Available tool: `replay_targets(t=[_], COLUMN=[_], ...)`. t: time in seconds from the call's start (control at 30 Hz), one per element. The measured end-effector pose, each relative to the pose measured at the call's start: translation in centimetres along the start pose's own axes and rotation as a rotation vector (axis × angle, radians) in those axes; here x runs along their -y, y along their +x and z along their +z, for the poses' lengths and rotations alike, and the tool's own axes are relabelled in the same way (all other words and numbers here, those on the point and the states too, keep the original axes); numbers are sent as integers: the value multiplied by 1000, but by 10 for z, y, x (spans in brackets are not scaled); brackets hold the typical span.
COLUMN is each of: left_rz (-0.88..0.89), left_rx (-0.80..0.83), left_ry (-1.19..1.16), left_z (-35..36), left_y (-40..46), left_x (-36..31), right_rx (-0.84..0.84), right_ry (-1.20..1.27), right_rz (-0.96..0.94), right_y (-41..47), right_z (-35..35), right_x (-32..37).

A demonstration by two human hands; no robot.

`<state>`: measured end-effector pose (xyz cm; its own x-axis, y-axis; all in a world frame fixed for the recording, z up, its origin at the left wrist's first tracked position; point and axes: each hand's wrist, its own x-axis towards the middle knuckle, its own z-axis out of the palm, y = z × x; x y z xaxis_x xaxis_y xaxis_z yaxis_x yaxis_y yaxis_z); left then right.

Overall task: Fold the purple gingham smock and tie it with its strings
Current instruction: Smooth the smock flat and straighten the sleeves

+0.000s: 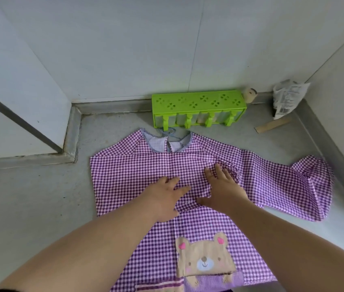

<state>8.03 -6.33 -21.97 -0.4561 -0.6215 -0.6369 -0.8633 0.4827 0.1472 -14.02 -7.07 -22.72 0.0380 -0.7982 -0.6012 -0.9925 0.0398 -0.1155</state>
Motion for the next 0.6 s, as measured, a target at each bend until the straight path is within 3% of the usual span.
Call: replay_targets(t=[0.13,0.23,0.37,0.6], left_rz=[-72,-123,-236,-301], left_rx=[38,60,131,139], left_ry=[37,75,62,63], left_z=[-5,-7,-11,-14], left_y=[8,17,31,39], left_x=[-21,-36,-59,-74], right_rx=[-156,-348,-430,-662], right_ry=[174,240,300,768], right_rz=[-31,74,417,866], right_y=[-10,-26,-48,-75], right_z=[4,9,10,6], right_x=[-38,-77,-132,-204])
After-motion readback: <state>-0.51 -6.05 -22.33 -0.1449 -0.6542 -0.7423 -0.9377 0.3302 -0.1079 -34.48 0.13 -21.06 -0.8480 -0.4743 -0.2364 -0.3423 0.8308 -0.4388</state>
